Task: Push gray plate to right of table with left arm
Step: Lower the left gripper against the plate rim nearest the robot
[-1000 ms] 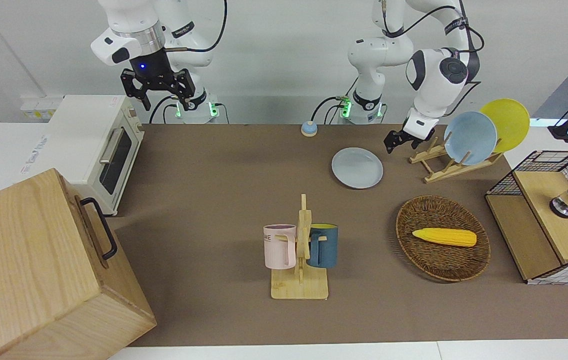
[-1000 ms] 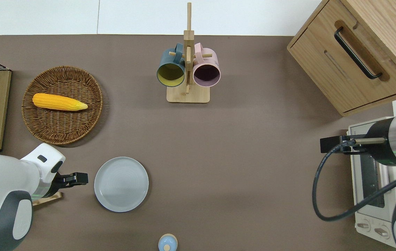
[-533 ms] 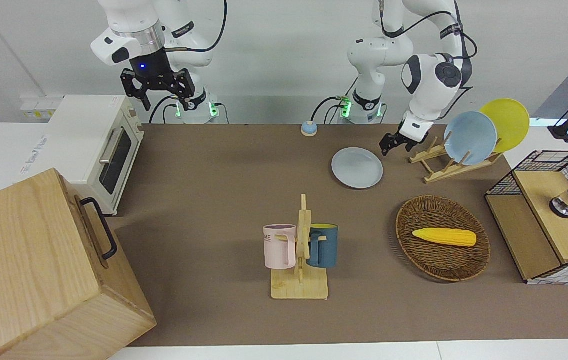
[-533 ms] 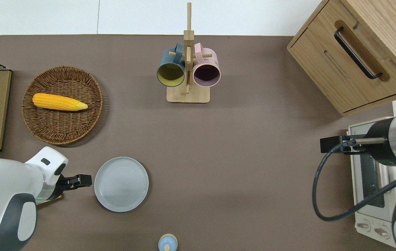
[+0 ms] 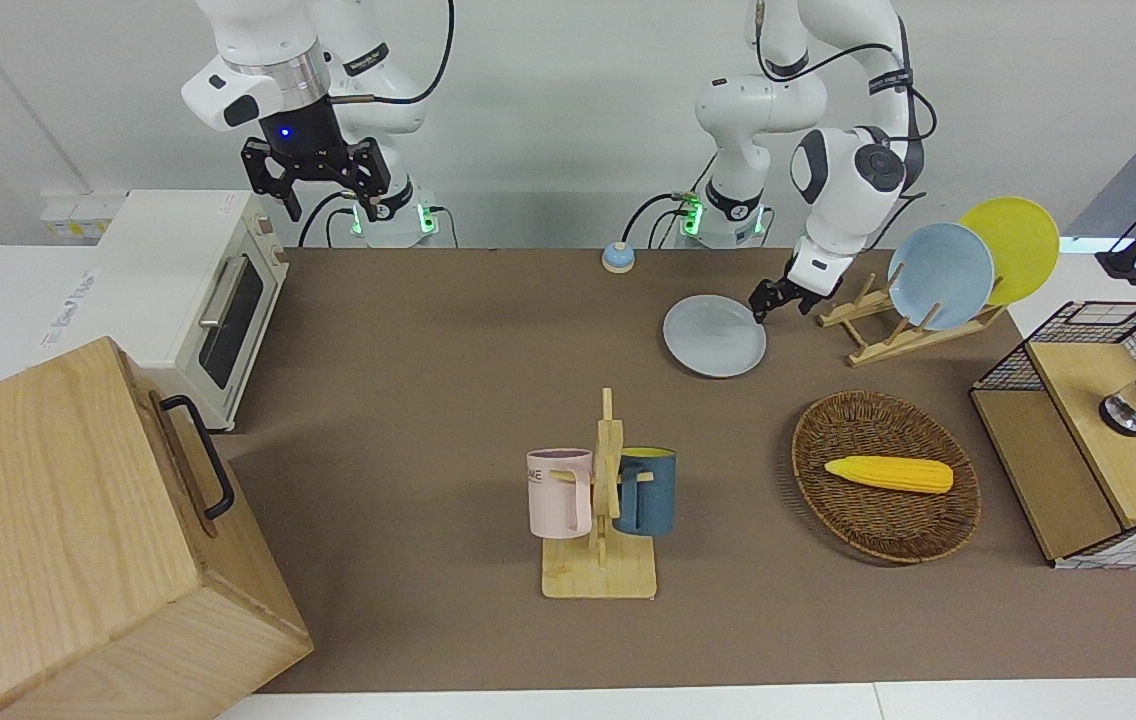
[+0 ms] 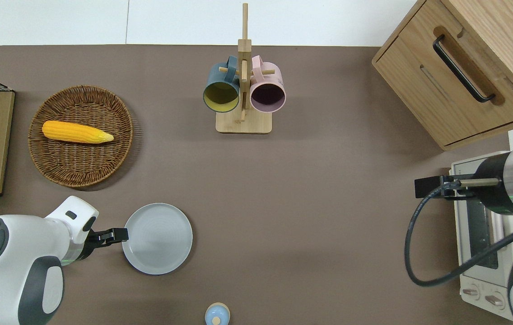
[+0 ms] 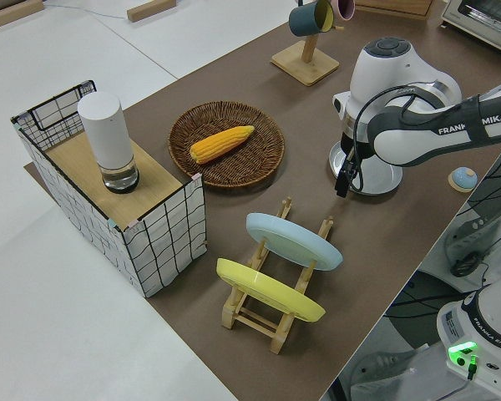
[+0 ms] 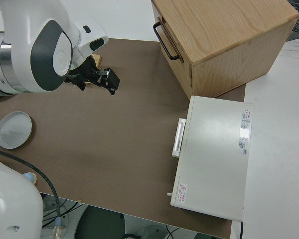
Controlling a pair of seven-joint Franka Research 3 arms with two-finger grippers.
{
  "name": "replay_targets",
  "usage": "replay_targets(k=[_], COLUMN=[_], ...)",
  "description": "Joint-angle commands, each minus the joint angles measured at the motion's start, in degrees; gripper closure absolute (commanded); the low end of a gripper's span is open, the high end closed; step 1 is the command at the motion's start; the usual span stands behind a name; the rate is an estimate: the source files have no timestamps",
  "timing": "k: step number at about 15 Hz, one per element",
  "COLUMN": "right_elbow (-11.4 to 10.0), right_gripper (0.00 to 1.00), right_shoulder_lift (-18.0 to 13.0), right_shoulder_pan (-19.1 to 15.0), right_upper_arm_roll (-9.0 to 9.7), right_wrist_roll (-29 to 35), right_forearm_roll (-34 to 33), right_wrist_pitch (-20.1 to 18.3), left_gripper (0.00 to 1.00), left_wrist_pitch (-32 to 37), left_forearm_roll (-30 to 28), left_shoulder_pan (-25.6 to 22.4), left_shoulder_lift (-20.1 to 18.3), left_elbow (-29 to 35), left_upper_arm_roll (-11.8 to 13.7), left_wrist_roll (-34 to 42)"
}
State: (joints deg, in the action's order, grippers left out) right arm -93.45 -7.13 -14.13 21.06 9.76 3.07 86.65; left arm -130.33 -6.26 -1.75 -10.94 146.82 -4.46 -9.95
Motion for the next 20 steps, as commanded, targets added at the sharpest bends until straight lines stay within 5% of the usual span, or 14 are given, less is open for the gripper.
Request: replay_targets(k=[1, 7, 16, 18, 20], right_elbow=[-1.56, -1.56, -1.56, -1.56, -1.56], right_gripper=[0.005, 0.005, 0.005, 0.005, 0.005], right_shoulder_lift=[-1.57, -1.57, -1.57, -1.57, -1.57], right_shoulder_pan=[-1.69, -1.69, -1.69, -1.69, -1.69], right_upper_arm_roll=[0.91, 0.91, 0.91, 0.91, 0.91], right_wrist_roll=[0.61, 0.61, 0.61, 0.61, 0.61], right_forearm_roll=[1.24, 1.24, 1.24, 1.24, 1.24], right_wrist_pitch=[0.01, 0.01, 0.01, 0.01, 0.01], left_gripper=[0.06, 0.28, 0.34, 0.50, 0.78], left_wrist_pitch=[-3.44, -3.17, -3.44, -3.44, -3.52], left_forearm_roll=[-0.77, -0.86, -3.40, -3.76, -3.85], left_shoulder_pan=[0.87, 2.36, 4.47, 4.65, 4.65], left_shoulder_lift=[1.98, 1.98, 1.98, 1.98, 1.98], left_elbow=[0.66, 1.01, 2.68, 2.77, 2.86], left_upper_arm_roll=[0.59, 0.68, 0.59, 0.68, 0.68], left_wrist_roll=[1.16, 1.24, 1.16, 0.63, 0.10])
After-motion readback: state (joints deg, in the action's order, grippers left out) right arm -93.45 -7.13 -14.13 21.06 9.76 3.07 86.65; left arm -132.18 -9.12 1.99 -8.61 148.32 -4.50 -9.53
